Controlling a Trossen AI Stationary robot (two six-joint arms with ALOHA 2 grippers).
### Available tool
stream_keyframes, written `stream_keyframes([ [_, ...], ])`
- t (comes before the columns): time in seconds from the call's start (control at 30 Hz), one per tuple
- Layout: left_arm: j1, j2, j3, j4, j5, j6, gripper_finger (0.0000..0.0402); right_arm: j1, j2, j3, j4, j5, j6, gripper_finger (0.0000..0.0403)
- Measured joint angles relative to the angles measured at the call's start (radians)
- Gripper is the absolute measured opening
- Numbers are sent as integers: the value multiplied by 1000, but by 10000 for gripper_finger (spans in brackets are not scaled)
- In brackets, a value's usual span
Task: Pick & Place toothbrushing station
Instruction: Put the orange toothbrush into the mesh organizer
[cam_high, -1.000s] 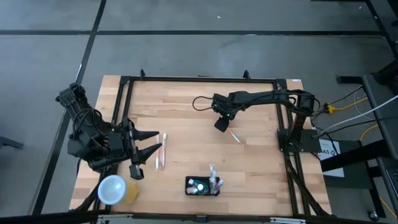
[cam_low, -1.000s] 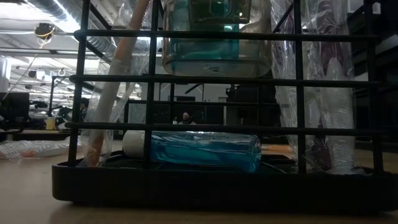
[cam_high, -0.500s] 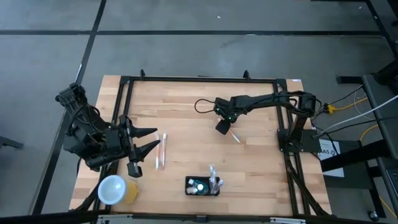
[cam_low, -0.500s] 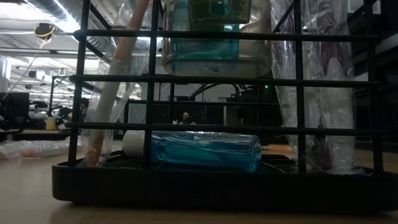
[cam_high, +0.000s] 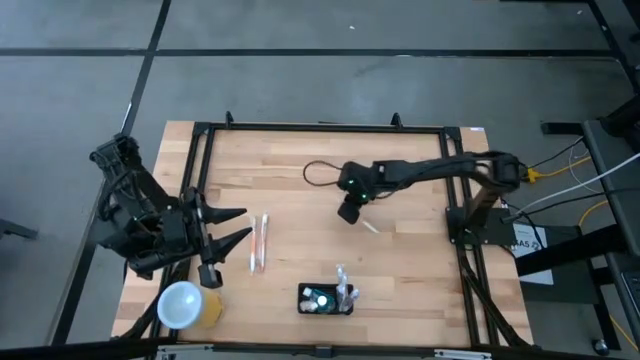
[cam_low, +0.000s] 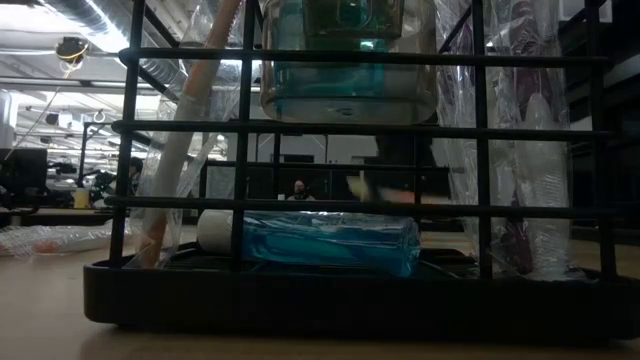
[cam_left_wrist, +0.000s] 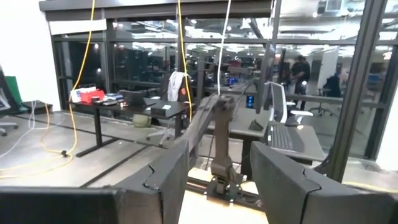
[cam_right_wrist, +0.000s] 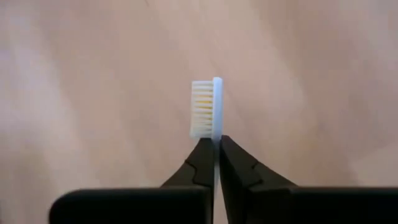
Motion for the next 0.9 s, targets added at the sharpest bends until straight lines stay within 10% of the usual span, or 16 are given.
stream_keyframes([
  [0.4, -47, 0, 0, 15, -89, 59, 168, 456, -403, 2, 390, 619, 83, 6],
  [0.57, -47, 5, 0, 14, -94, 57, 168, 611, -327, 4, 672, 793, -78, 6],
  [0.9, -47, 47, 0, 15, -94, -22, 168, 647, 17, 3, 1322, 797, -203, 6],
])
